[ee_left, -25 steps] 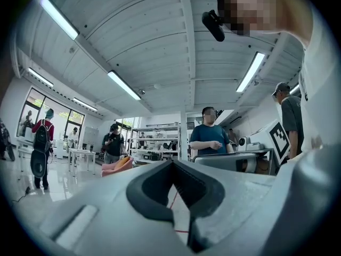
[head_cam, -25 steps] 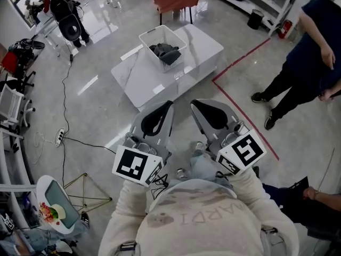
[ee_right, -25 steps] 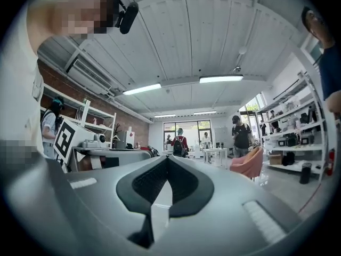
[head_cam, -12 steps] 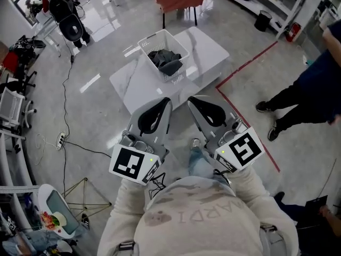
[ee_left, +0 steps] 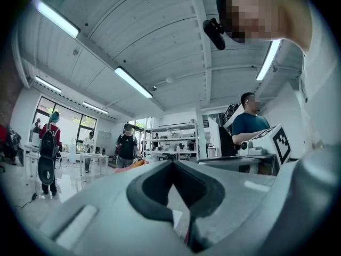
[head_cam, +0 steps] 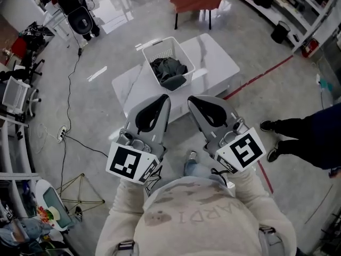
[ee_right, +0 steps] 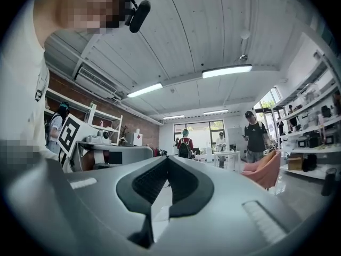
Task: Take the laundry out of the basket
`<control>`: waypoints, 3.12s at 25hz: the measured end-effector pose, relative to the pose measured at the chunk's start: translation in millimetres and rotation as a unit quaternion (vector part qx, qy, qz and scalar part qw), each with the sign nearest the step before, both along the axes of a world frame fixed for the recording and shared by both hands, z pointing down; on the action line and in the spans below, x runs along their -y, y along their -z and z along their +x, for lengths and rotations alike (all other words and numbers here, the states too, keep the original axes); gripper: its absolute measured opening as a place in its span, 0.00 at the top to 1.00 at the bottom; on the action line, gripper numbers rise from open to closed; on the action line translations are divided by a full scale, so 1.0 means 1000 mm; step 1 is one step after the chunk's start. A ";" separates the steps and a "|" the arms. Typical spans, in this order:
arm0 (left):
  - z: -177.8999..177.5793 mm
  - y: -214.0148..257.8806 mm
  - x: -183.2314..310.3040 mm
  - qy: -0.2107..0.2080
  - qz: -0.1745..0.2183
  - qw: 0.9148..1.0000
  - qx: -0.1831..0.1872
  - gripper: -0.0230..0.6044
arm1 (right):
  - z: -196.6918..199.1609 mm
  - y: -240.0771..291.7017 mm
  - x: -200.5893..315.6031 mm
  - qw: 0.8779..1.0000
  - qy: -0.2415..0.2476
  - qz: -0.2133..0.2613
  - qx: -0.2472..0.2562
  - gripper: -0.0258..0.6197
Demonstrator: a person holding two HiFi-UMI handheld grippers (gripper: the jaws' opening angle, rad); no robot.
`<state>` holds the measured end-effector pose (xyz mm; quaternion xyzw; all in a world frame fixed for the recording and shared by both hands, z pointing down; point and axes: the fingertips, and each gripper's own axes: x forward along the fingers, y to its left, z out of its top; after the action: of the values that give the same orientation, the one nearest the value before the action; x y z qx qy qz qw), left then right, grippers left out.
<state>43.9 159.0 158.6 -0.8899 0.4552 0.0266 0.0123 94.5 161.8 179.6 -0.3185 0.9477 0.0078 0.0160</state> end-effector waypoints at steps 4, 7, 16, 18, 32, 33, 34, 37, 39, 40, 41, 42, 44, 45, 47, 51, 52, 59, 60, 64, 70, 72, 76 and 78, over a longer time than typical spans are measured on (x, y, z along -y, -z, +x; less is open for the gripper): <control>0.001 0.003 0.028 0.022 0.005 1.000 -0.004 0.96 | 0.011 -0.003 0.030 1.000 0.006 -0.002 0.002 0.92; -0.003 0.000 0.045 0.031 -0.002 1.000 -0.003 0.96 | 0.012 -0.008 0.046 1.000 0.009 -0.010 0.006 0.92; -0.024 -0.010 0.108 0.032 0.001 0.999 -0.005 0.96 | -0.001 -0.017 0.105 1.000 -0.001 -0.011 -0.006 0.92; -0.030 -0.009 0.126 0.030 0.000 1.000 -0.008 0.96 | -0.007 -0.017 0.121 1.000 -0.002 -0.014 -0.010 0.92; -0.097 -0.016 0.250 0.007 -0.001 1.000 -0.010 0.96 | -0.082 -0.024 0.248 0.999 -0.011 -0.025 -0.022 0.92; -0.102 -0.016 0.257 0.005 0.000 1.000 -0.011 0.96 | -0.088 -0.024 0.254 0.999 -0.013 -0.025 -0.024 0.92; -0.107 -0.016 0.263 0.003 0.000 1.000 -0.011 0.96 | -0.092 -0.023 0.260 0.999 -0.014 -0.025 -0.026 0.92; -0.121 -0.018 0.281 0.001 -0.002 1.000 -0.014 0.96 | -0.104 -0.024 0.279 0.999 -0.017 -0.028 -0.032 0.92; -0.128 -0.020 0.291 0.001 -0.004 1.000 -0.020 0.96 | -0.110 -0.026 0.290 0.999 -0.018 -0.033 -0.035 0.92; -0.131 -0.021 0.295 0.002 -0.006 1.000 -0.024 0.96 | -0.113 -0.028 0.294 0.999 -0.017 -0.036 -0.036 0.92; -0.134 -0.023 0.299 0.004 -0.007 1.000 -0.027 0.96 | -0.115 -0.030 0.299 0.998 -0.017 -0.038 -0.037 0.92; -0.137 -0.025 0.304 0.006 -0.009 1.000 -0.029 0.96 | -0.117 -0.032 0.304 0.998 -0.018 -0.040 -0.037 0.92; -0.141 -0.028 0.316 0.011 -0.011 0.999 -0.030 0.96 | -0.120 -0.036 0.318 0.998 -0.016 -0.044 -0.037 0.92; -0.143 -0.029 0.322 0.014 -0.012 0.999 -0.029 0.96 | -0.122 -0.039 0.326 0.998 -0.013 -0.047 -0.038 0.92; -0.146 -0.032 0.332 0.022 -0.017 0.999 -0.028 0.96 | -0.126 -0.046 0.340 0.997 -0.006 -0.059 -0.042 0.92; -0.152 -0.040 0.351 0.029 -0.029 0.998 -0.039 0.96 | -0.135 -0.071 0.370 0.994 0.009 -0.085 -0.065 0.92; -0.153 -0.042 0.356 0.031 -0.030 0.998 -0.040 0.96 | -0.138 -0.080 0.378 0.993 0.014 -0.093 -0.072 0.91; -0.153 -0.074 0.394 0.040 -0.052 0.997 -0.049 0.96 | -0.146 -0.163 0.426 0.978 0.038 -0.160 -0.126 0.85; -0.153 -0.082 0.398 0.040 -0.058 0.996 -0.050 0.96 | -0.147 -0.177 0.432 0.976 0.040 -0.169 -0.134 0.84; -0.149 -0.110 0.418 0.032 -0.073 0.995 -0.054 0.96 | -0.148 -0.232 0.454 0.964 0.047 -0.204 -0.162 0.81; -0.142 -0.180 0.442 0.015 -0.102 0.994 -0.025 0.96 | -0.150 -0.322 0.477 0.947 0.053 -0.249 -0.197 0.80; -0.140 -0.207 0.448 0.007 -0.113 0.993 -0.018 0.96 | -0.150 -0.353 0.481 0.941 0.055 -0.261 -0.209 0.80; -0.139 -0.250 0.463 -0.005 -0.117 0.993 -0.014 0.96 | -0.153 -0.403 0.488 0.933 0.063 -0.275 -0.225 0.80; -0.138 -0.266 0.468 -0.012 -0.115 0.993 -0.012 0.96 | -0.155 -0.419 0.490 0.930 0.066 -0.276 -0.234 0.79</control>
<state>-93.7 -308.8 424.2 -0.8902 0.4450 -0.0153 -0.0962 -60.0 -328.4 599.0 -0.2361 0.9081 -0.1810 -0.2948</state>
